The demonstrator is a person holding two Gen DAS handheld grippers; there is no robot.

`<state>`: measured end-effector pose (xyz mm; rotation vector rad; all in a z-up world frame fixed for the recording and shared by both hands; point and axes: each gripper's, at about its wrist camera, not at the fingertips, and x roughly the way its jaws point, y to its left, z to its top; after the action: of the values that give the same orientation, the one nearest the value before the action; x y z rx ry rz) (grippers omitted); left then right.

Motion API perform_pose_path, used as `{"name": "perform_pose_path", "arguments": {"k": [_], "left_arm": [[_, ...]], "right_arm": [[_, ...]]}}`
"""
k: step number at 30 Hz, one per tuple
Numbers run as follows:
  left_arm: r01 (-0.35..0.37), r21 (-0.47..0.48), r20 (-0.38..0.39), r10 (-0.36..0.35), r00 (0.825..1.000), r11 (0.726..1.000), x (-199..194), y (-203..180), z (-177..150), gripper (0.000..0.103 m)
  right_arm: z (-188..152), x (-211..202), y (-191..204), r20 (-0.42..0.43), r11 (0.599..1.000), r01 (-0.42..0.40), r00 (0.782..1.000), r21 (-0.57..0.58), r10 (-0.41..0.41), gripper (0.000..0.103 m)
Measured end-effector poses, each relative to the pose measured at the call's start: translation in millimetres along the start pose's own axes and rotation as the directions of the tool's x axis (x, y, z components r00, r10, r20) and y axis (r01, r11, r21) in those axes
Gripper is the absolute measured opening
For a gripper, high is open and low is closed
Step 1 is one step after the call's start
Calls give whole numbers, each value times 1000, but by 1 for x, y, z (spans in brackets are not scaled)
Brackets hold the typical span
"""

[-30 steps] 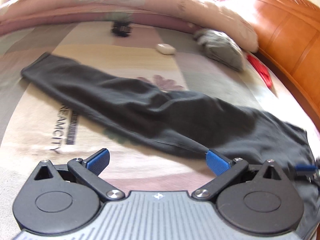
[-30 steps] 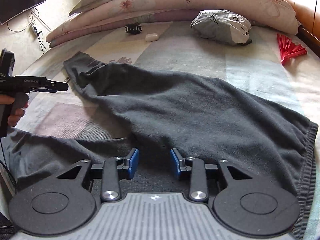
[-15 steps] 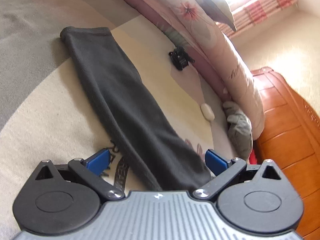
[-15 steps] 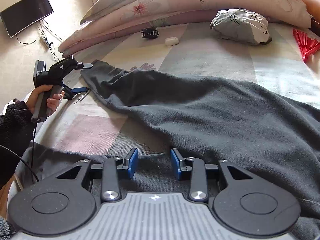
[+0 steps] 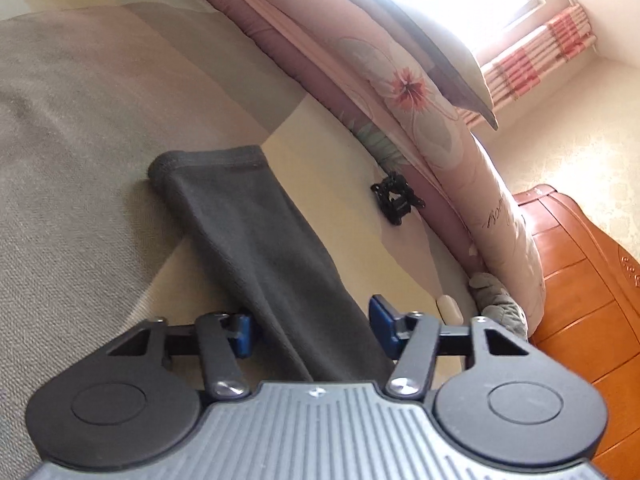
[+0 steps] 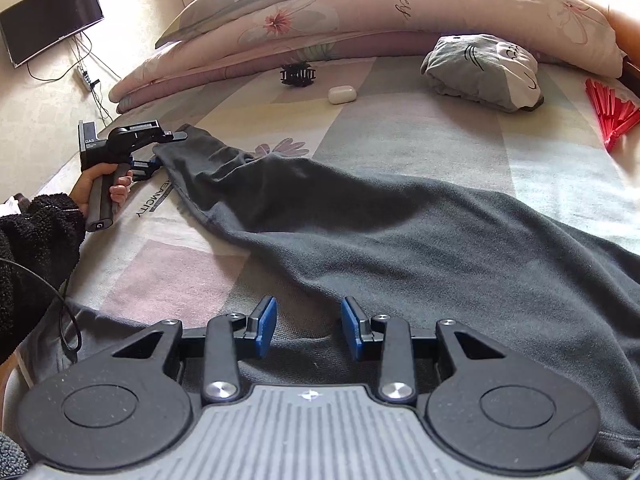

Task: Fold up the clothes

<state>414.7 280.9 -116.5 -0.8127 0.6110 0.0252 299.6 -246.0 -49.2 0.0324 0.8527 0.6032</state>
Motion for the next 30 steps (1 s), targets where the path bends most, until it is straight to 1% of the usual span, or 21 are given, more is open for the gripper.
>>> {"name": "perform_pose_path", "arguments": {"k": [2,3,6,7,8,11,12,14,16,21,23,24,25,27,30], "left_arm": [[-14,-7,15,14,1000,1000,-1,5,1,13],[-21,-10,22,21,1000,1000,-2,7,1,8],[-41,-20,44,42,998,999,-4,14,2,8],[-48,-24,51,49,997,999,-5,16,3,7],[-59,-14,61,60,996,998,-7,15,3,4],[-125,92,114,114,987,988,-25,-10,-1,3],[-138,119,133,122,984,983,-32,-17,-2,3],[-137,139,155,115,981,981,-47,-20,-2,3],[-137,147,156,114,981,980,-56,-15,-3,3],[-157,147,99,143,985,977,-56,5,-9,3],[-149,156,86,136,987,976,-62,5,-9,3],[-140,161,86,127,988,977,-65,4,-9,3],[-128,163,89,114,989,978,-69,4,-8,4],[-111,146,98,97,990,983,-75,6,-7,4],[-120,145,97,107,990,982,-76,7,-6,4]], "right_arm": [[3,5,4,-3,1000,-3,1000,-9,3,41],[5,7,7,-4,1000,-4,1000,-13,4,41],[14,16,15,-10,999,-2,1000,-40,2,41],[19,19,19,-12,998,-1,1000,-56,0,41],[24,22,22,-15,997,1,1000,-72,-2,41],[42,33,36,-19,991,14,1000,-134,-17,41],[49,37,40,-20,988,19,1000,-156,-22,41],[63,47,49,-14,981,26,999,-192,-29,40],[79,58,58,-6,975,24,1000,-222,-26,40],[120,97,85,0,954,7,1000,-299,-7,39],[135,116,95,-9,946,-10,1000,-323,7,34],[143,128,99,-15,944,-16,1000,-329,12,23],[150,140,104,-25,942,-23,1000,-334,16,19],[159,166,111,-51,940,-23,999,-340,6,18],[164,200,121,-99,940,-31,995,-341,-3,16]]}}
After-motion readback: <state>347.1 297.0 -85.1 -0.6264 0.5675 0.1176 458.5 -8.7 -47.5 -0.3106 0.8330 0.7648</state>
